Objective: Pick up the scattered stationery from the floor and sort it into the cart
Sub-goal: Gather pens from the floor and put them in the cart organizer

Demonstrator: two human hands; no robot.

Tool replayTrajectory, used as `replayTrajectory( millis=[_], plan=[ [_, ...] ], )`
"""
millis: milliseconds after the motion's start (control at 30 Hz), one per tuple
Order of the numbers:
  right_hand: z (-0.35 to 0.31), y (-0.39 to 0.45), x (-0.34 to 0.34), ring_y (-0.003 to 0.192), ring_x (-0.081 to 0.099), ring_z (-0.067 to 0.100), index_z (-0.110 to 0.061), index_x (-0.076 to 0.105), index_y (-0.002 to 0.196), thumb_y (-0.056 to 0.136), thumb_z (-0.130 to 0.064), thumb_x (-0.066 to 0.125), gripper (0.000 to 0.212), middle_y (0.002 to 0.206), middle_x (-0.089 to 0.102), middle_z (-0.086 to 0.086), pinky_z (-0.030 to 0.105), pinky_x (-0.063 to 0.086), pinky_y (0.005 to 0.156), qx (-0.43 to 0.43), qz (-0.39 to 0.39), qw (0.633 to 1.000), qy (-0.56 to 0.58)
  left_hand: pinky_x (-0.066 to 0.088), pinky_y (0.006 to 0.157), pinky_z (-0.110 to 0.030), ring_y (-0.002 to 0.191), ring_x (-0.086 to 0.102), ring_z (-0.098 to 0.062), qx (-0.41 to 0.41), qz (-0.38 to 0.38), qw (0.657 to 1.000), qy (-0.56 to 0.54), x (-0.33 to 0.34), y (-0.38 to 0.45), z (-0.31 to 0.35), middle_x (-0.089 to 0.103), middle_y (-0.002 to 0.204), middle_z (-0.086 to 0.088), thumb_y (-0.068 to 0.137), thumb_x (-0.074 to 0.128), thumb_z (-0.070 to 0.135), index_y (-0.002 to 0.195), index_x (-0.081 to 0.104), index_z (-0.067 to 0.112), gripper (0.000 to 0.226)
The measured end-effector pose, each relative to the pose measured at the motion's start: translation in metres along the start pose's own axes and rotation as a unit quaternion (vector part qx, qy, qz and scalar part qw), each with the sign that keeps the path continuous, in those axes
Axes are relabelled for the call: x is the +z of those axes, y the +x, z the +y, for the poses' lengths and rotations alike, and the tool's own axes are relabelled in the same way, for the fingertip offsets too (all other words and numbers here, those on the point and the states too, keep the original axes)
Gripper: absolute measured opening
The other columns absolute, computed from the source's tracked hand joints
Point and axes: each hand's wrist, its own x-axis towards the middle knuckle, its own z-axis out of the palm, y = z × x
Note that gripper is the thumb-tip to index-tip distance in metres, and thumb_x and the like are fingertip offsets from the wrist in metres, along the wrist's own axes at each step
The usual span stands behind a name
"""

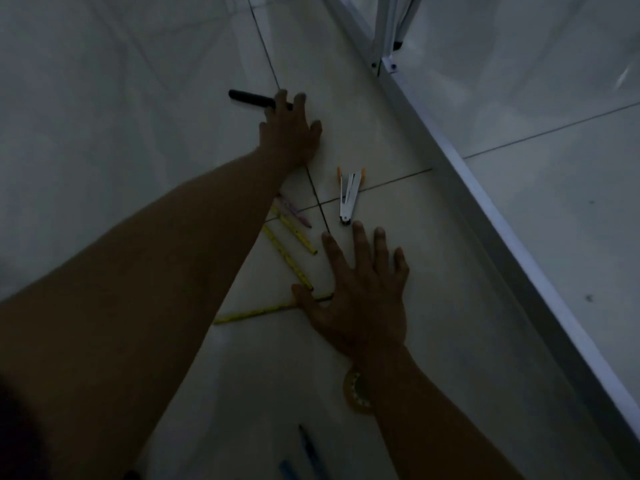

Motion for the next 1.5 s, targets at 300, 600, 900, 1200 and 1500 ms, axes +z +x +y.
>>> replayTrajectory(
  millis=[300,600,900,1200,1500],
  plan=[
    [0.001,0.001,-0.001,0.148,0.005,0.032,-0.036,0.029,0.149,0.079,-0.075,0.037,0.081,0.161,0.013,0.004,0.054,0.006,0.115,0.008,0.0,1.0,0.01,0.029,0.103,-0.059,0.131,0.031,-0.041,-0.035,-0.045,0.995,0.08,0.006,0.031,-0.016,0.028,0.149,-0.018,0.097,0.029,0.043,0.14,0.038,0.014,0.052],
    [0.002,0.001,0.004,0.147,0.011,0.034,-0.036,0.034,0.147,0.078,-0.074,0.039,0.079,0.159,0.02,0.006,0.055,0.009,0.114,0.007,0.018,1.0,0.002,0.039,0.097,-0.035,0.118,0.046,-0.037,-0.033,0.056,0.997,-0.032,-0.003,0.002,0.001,0.043,0.133,-0.025,0.09,0.046,-0.003,0.125,0.051,-0.007,0.036],
    [0.005,-0.004,0.002,0.148,-0.003,0.029,-0.041,0.018,0.15,0.074,-0.087,0.022,0.089,0.162,0.004,0.003,0.054,-0.001,0.116,0.0,-0.026,1.0,-0.014,0.031,0.073,-0.019,0.103,0.054,-0.028,0.015,0.137,0.982,-0.132,-0.042,-0.109,0.013,0.055,0.113,-0.02,0.083,0.05,-0.006,0.1,0.062,-0.002,0.021],
    [-0.016,-0.035,-0.036,0.137,0.031,0.035,-0.022,-0.008,0.153,0.09,-0.06,0.048,0.092,0.155,0.018,0.016,0.049,0.033,0.108,0.073,-0.112,0.988,0.073,0.047,0.073,-0.033,0.094,0.059,-0.03,0.03,0.118,0.967,-0.224,-0.078,-0.249,-0.012,0.061,0.102,-0.02,0.079,0.056,-0.01,0.09,0.06,0.002,0.017],
    [-0.043,-0.127,-0.082,0.123,0.036,0.039,-0.02,0.012,0.154,0.085,-0.035,0.066,0.089,0.15,0.024,0.021,0.046,0.042,0.092,-0.11,0.031,0.983,-0.146,0.047,0.063,-0.023,0.089,0.06,-0.02,0.007,-0.04,0.946,-0.321,-0.138,-0.343,-0.007,0.064,0.106,-0.011,0.085,0.06,-0.004,0.1,0.052,0.008,0.021]
  ],
)
